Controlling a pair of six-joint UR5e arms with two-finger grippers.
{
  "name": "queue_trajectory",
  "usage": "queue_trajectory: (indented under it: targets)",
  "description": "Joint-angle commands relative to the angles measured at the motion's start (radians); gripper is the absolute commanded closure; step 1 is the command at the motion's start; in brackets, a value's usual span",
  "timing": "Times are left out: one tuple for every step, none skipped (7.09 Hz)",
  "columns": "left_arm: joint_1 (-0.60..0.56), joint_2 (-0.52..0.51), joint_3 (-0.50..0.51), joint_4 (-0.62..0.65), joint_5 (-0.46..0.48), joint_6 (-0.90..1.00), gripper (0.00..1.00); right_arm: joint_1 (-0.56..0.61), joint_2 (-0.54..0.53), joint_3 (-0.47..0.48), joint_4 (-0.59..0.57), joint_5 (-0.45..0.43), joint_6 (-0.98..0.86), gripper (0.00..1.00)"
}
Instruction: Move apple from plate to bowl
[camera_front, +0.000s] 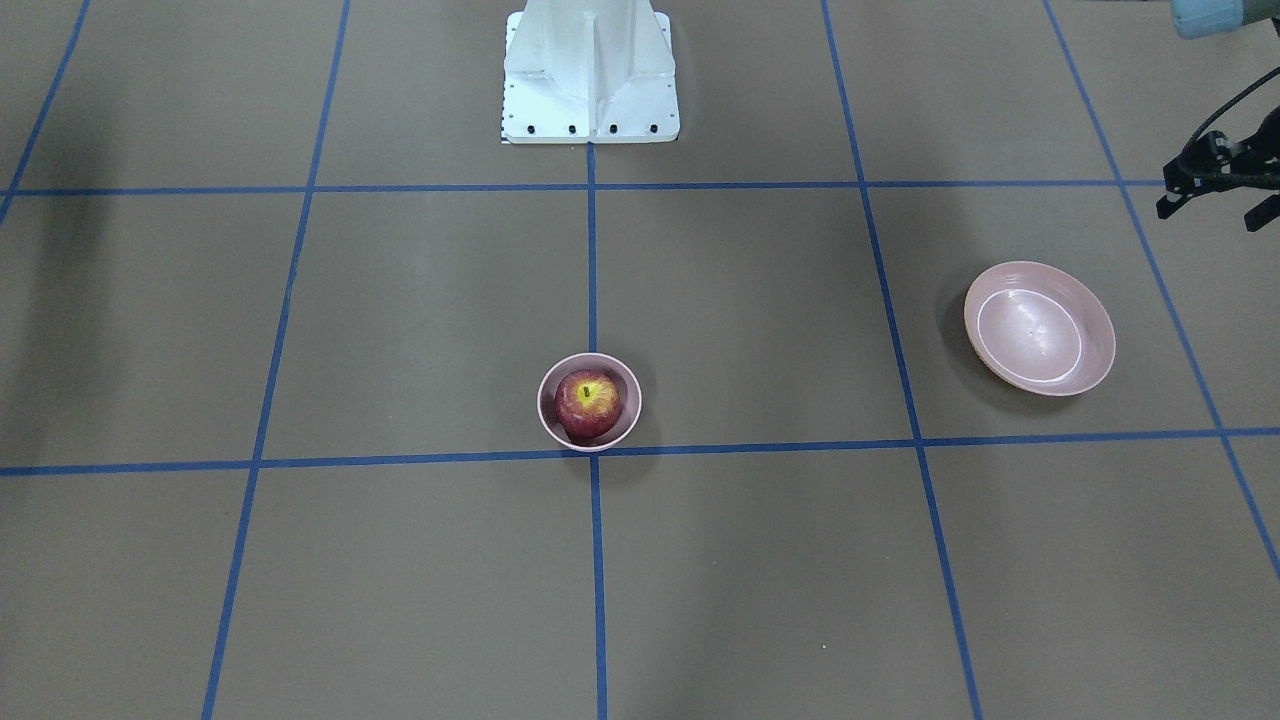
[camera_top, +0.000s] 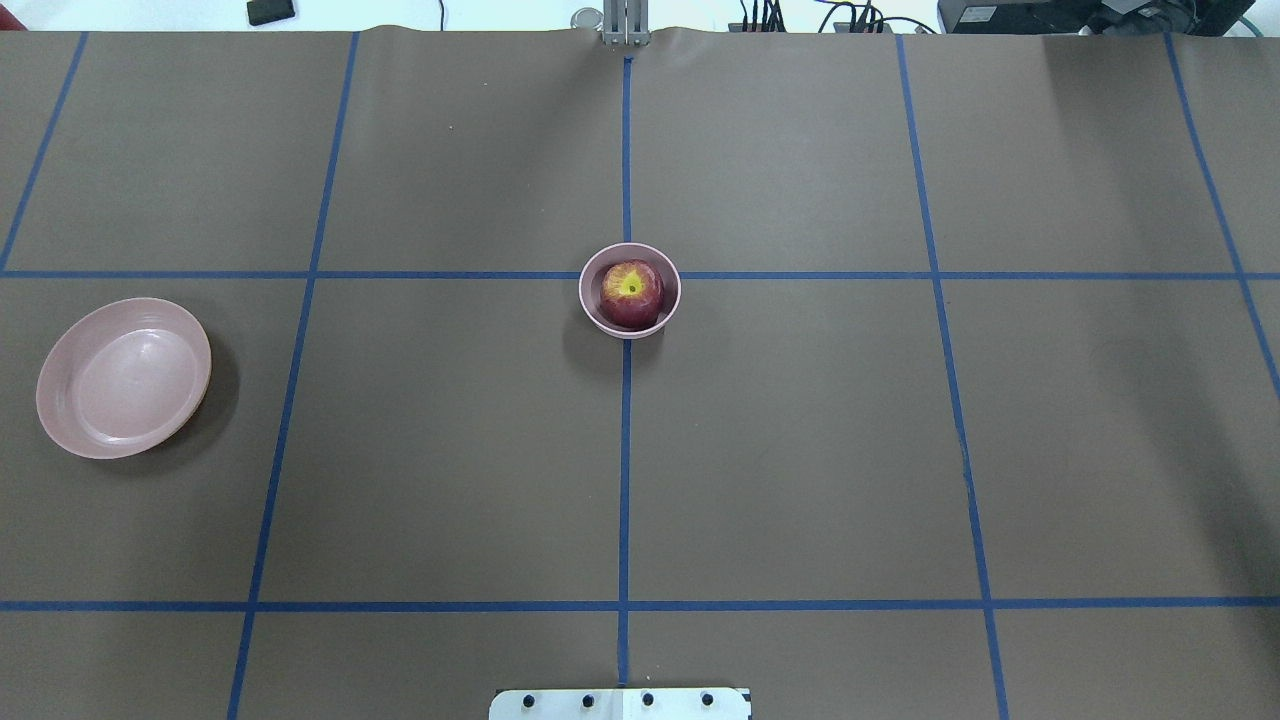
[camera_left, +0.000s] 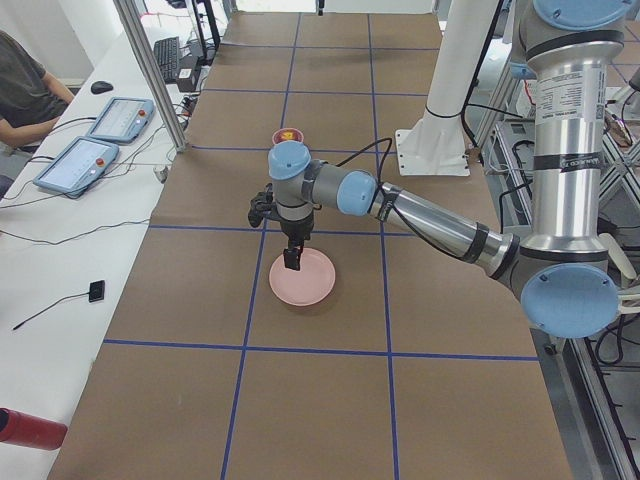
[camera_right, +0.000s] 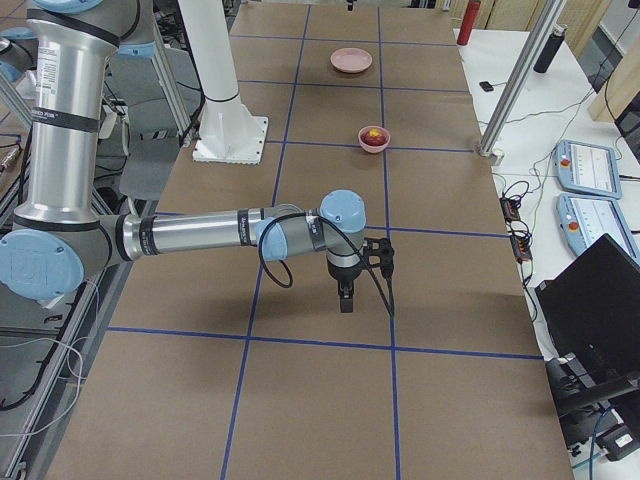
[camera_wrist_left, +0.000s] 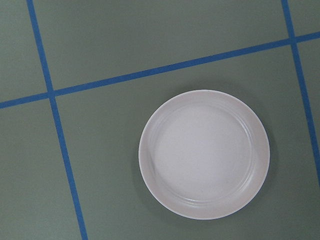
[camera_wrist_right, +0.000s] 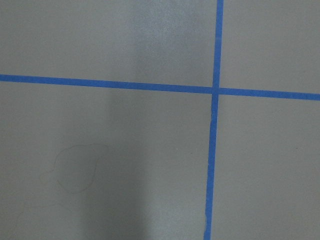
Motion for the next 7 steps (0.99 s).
queue_trajectory:
  targets:
    - [-0.001,-0.007,0.037,-0.014,-0.002,-0.065,0.02,0.015,0.001,0.016,-0.032,0.007,-0.017,0.0]
    - [-0.005,-0.01,0.04,-0.017,0.004,-0.067,0.02,0.015,-0.004,0.025,-0.037,0.007,-0.016,0.0]
    - [-0.007,-0.016,0.043,-0.017,0.005,-0.07,0.02,0.008,0.002,0.024,-0.067,0.001,-0.016,0.0]
    - [-0.01,-0.016,0.03,-0.017,0.002,-0.131,0.02,0.008,0.01,0.024,-0.083,-0.004,-0.016,0.0]
    - [-0.01,-0.005,0.045,-0.025,0.004,-0.115,0.02,0.006,0.011,0.021,-0.084,-0.013,-0.011,0.0]
    - [-0.008,-0.01,0.075,-0.064,0.004,-0.116,0.02,0.001,0.024,0.015,-0.084,-0.025,-0.013,0.0]
    - [-0.008,-0.01,0.107,-0.104,0.004,-0.113,0.02,-0.003,0.022,0.018,-0.086,-0.016,0.001,0.0]
